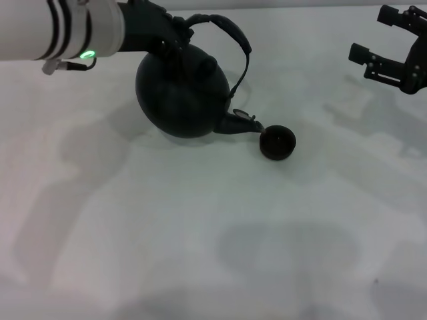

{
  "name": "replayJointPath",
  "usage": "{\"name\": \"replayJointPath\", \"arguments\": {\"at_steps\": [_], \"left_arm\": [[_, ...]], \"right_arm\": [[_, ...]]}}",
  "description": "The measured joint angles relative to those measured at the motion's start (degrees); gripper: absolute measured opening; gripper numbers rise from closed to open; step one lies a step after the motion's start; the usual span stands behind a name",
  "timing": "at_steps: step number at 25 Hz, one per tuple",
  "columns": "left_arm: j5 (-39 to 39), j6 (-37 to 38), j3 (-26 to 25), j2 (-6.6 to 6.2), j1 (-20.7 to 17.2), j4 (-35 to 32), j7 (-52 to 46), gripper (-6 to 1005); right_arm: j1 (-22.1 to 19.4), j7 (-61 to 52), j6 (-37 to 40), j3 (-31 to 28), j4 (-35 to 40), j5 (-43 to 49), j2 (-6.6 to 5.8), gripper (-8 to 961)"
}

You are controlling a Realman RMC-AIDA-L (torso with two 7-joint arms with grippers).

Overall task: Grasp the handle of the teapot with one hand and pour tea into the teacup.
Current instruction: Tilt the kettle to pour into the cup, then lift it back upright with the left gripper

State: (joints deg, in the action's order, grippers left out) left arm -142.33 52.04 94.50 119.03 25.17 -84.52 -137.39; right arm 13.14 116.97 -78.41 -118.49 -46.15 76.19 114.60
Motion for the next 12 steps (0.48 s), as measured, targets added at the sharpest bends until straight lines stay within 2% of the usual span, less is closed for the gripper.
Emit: {"name": "replayJointPath", "arguments": {"at_steps": [12], "left_arm": [[-6.8, 1.2, 3.2, -0.03, 2.4, -1.4, -5.1, 144]], "right_arm": [[0.0, 0.1, 0.0, -0.2, 0.5, 0.0, 0.0, 856]]}}
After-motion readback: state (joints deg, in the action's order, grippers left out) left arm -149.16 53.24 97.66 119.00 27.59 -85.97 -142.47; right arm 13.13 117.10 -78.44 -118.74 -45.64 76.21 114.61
